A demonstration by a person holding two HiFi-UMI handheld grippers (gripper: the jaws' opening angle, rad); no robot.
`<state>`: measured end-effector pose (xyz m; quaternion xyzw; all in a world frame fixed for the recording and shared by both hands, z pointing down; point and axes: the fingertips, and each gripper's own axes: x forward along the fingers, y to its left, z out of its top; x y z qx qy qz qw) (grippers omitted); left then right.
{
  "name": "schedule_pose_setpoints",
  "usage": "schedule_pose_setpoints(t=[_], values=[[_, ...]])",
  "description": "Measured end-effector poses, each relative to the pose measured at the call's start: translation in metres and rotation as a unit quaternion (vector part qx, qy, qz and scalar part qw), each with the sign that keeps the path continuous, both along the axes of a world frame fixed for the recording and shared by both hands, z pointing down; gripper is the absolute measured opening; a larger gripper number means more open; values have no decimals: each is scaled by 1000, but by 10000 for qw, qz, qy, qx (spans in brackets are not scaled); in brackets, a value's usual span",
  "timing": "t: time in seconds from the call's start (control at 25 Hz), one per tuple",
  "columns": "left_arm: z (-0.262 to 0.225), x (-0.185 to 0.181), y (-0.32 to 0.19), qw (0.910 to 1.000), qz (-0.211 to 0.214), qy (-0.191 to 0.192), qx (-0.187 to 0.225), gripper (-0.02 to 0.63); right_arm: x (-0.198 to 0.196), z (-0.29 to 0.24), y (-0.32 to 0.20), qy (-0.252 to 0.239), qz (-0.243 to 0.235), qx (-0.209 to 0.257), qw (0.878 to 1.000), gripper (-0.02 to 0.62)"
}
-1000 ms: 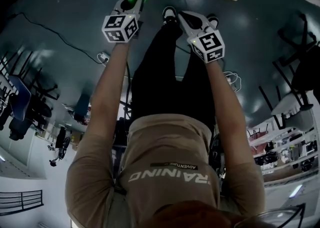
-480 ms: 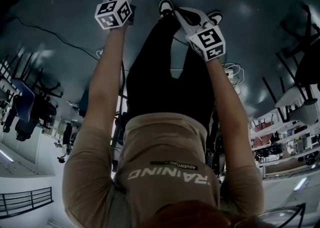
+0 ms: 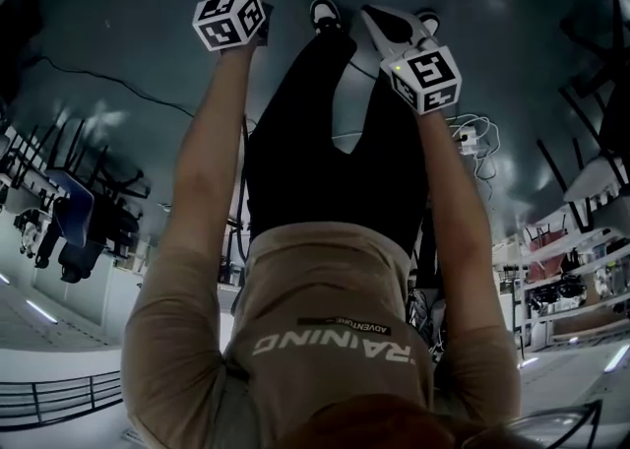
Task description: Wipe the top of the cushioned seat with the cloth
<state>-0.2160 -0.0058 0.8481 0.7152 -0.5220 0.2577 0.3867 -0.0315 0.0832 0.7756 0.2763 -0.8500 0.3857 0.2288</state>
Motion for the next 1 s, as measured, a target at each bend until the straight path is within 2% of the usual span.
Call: schedule_pose_setpoints(t=[0.16,0.4,0.56,0.76,1.0], values=[[-3,18,5,9995,-196,-246,-29,48,26,2,5,-19,63,-32,10000,2],[-10,66,5,9991,-311,-282,-33,48,68,-2,15,-59,62,-35,10000,2],[-7,114,7,9988,-382,-294,-75,48,108,-2,23,-109,103,-98,9998,2],[-3,179,0,9990,-180,-401,19,48,162,2,25,-72,192,-109,9997,2],[0,244,-5,9991,-206,-361,-96,48,230,9,17,-12,536,-193,9984,2]])
